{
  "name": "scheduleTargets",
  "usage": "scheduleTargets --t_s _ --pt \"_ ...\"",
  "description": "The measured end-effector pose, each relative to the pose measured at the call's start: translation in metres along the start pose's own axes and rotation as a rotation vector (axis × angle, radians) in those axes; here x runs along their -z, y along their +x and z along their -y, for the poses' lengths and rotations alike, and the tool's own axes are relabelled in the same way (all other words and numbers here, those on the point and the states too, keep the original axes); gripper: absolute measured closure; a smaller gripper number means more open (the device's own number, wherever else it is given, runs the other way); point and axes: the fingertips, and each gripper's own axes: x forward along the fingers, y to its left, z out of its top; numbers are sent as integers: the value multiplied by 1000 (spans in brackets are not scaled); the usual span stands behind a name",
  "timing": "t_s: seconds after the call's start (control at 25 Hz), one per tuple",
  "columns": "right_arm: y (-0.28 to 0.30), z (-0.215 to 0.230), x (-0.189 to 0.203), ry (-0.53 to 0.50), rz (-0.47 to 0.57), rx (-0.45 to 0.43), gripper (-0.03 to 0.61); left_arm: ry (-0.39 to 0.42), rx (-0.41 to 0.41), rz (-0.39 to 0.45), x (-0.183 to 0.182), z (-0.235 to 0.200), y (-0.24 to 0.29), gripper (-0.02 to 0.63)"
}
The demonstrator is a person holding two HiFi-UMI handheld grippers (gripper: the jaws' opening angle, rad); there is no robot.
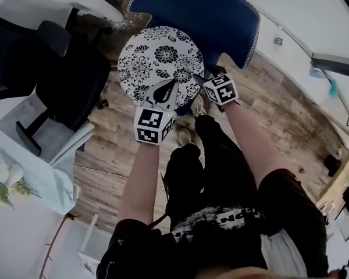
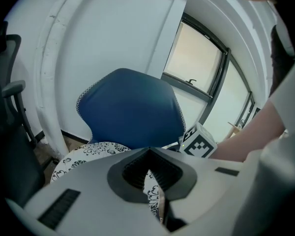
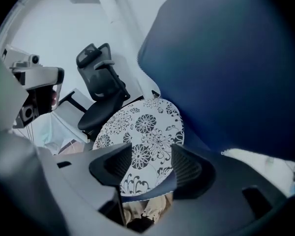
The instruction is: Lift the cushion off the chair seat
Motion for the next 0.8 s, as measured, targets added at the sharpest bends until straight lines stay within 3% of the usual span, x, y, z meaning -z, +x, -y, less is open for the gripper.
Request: scheduleTargets --t_s 0.24,0.56,0.8 --pt "34 26 26 64 -44 49 311 -44 -8 -11 29 -9 23 601" --pt "64 42 44 181 -64 29 299 -73 -10 -49 53 -13 25 601" --pt "84 49 52 166 -98 47 302 -79 -15 -57 58 -17 22 601"
